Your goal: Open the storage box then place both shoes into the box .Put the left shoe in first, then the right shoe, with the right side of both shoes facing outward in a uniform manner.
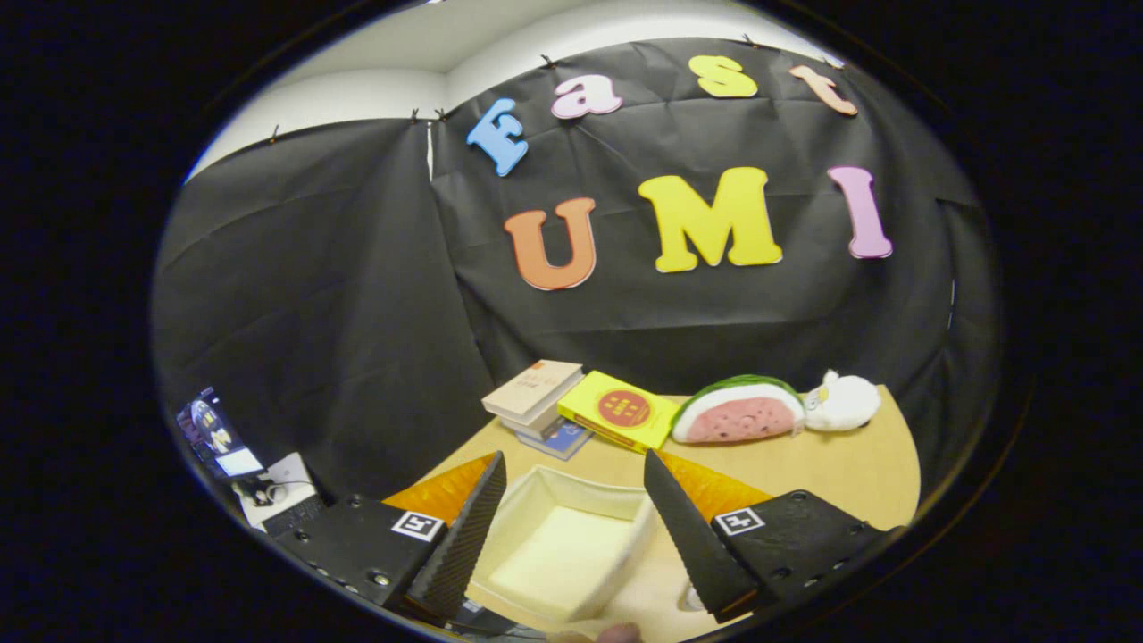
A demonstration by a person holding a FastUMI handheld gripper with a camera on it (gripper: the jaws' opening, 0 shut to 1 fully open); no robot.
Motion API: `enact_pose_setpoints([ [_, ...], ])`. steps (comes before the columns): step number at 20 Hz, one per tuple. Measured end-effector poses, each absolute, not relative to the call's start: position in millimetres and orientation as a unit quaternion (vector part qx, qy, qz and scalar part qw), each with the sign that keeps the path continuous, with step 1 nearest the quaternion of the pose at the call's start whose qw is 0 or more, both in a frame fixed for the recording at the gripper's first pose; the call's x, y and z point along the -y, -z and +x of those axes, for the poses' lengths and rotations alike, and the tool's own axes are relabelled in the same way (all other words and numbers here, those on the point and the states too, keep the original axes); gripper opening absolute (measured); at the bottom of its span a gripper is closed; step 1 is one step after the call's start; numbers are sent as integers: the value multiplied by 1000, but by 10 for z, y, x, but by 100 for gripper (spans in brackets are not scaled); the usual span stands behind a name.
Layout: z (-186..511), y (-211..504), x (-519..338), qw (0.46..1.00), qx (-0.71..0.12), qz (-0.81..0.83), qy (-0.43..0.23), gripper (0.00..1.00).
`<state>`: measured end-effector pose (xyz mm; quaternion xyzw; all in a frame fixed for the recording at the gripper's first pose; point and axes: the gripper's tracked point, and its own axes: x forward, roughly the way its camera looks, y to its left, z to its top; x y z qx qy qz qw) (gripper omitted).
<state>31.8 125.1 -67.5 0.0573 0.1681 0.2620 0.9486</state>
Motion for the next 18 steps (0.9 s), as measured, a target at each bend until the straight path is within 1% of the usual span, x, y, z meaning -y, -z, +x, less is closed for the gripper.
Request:
enact_pose_setpoints([
  [3,489,841,-589,958,-162,35,-233,94],
  [8,605,1670,208,954,-231,18,-191,94],
  [12,625,2567,373,925,-329,50,-181,94],
  [18,780,3337,312,892,-417,65,-159,94],
])
